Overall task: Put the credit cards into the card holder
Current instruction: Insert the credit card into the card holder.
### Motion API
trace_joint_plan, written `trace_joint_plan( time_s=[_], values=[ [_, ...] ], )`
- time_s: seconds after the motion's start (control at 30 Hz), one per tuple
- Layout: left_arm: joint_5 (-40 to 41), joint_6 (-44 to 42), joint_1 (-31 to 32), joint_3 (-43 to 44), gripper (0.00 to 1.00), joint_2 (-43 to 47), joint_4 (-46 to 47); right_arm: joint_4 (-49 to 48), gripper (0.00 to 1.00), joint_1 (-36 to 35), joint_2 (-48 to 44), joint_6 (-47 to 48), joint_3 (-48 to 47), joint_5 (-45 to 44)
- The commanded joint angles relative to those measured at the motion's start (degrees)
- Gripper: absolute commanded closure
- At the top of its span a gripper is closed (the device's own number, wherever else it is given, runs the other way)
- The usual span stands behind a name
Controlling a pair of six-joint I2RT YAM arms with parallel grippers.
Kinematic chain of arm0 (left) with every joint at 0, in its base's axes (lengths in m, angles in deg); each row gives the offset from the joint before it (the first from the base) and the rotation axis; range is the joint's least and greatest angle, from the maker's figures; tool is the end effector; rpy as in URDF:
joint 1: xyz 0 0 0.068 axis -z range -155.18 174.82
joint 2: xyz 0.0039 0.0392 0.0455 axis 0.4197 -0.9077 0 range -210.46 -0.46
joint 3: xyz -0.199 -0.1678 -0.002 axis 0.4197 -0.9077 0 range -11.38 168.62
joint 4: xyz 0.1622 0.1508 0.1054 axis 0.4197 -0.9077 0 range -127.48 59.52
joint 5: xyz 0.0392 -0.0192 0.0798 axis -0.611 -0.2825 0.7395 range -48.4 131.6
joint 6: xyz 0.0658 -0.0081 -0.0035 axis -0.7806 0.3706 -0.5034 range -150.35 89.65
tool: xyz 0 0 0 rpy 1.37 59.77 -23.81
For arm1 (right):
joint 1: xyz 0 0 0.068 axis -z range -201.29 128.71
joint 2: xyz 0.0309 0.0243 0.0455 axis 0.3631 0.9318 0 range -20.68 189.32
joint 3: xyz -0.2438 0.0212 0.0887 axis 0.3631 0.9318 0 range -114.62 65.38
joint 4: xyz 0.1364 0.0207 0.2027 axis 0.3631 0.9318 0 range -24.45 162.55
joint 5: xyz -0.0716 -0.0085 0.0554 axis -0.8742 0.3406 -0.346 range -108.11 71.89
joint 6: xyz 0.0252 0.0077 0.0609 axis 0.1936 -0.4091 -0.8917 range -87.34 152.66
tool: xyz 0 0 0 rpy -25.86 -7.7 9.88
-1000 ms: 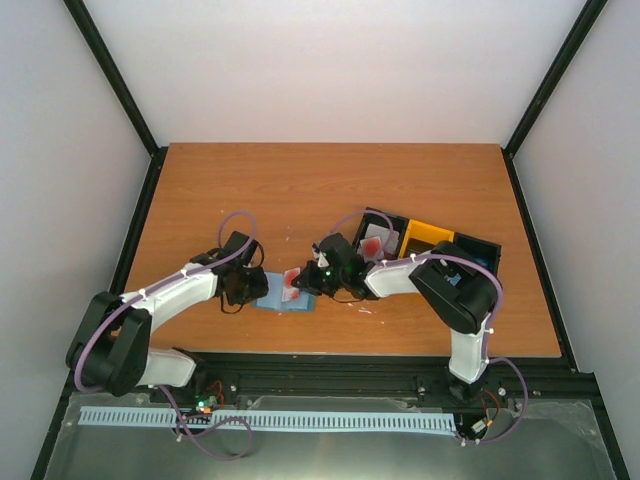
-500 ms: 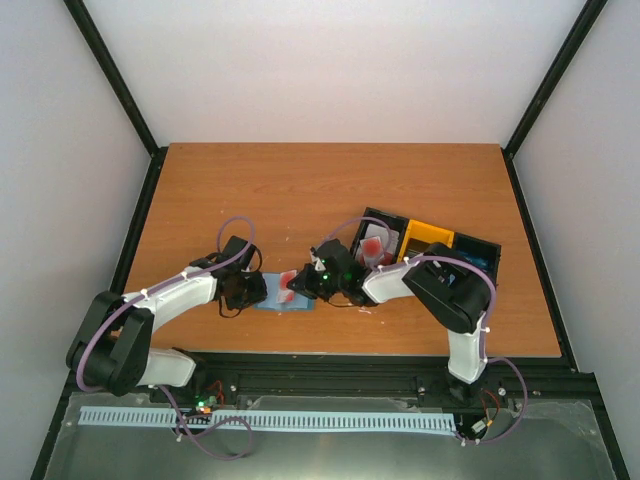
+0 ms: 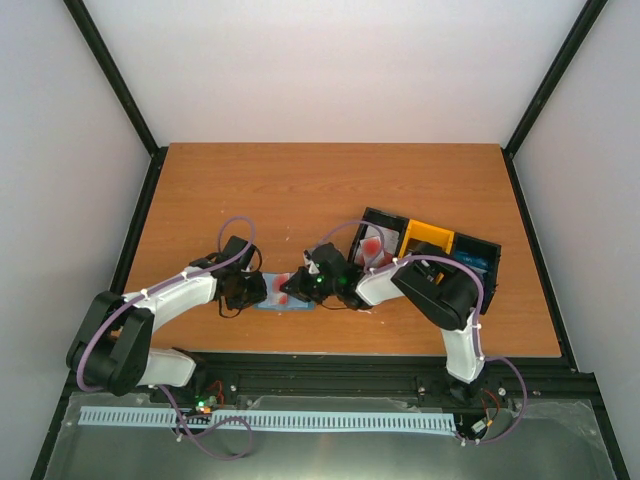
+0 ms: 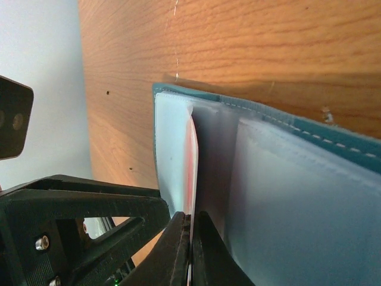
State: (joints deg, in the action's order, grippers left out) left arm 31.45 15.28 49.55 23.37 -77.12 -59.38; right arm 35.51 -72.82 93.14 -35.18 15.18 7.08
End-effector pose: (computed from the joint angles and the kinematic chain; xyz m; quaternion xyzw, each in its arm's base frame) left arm 0.1895 -0.0975 0.1315 -0.1636 0.9686 -0.1669 0.0853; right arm 0.2174 0.3095 0.0987 0.0200 0.8660 0.4952 0.0670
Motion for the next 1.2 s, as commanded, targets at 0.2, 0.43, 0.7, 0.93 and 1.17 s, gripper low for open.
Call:
trace_joint_plan(
  time_s=[0.2, 0.43, 0.7, 0.93, 1.17],
  values=[
    [-2.07, -1.66, 0.13, -0.4, 0.79, -1.56, 0.36, 3.56, 0.76, -1.03, 0.63, 0.7, -0.74, -1.7],
    [-1.72, -1.96, 0.14, -0.5, 0.78, -1.05, 0.25, 20.27, 0.61, -1.11, -4.48, 6.58, -5.06, -7.58],
    [-2.38, -2.33, 0.14, -0.64, 0.78, -1.21, 1.04, 33.31, 0.65, -1.6, -3.86, 8.64, -9.63, -11.85],
    [-3.07, -2.86, 0.14, -0.56, 0.78, -1.58, 1.46, 33.55, 0.83, -2.0, -1.85, 8.78, -11.39, -10.03],
    [-3.6, -3.26, 0.14, -0.43, 0.78, -1.47, 1.33, 25.41, 0.9, -2.0, 0.75, 6.76, -11.62, -4.53]
  ],
)
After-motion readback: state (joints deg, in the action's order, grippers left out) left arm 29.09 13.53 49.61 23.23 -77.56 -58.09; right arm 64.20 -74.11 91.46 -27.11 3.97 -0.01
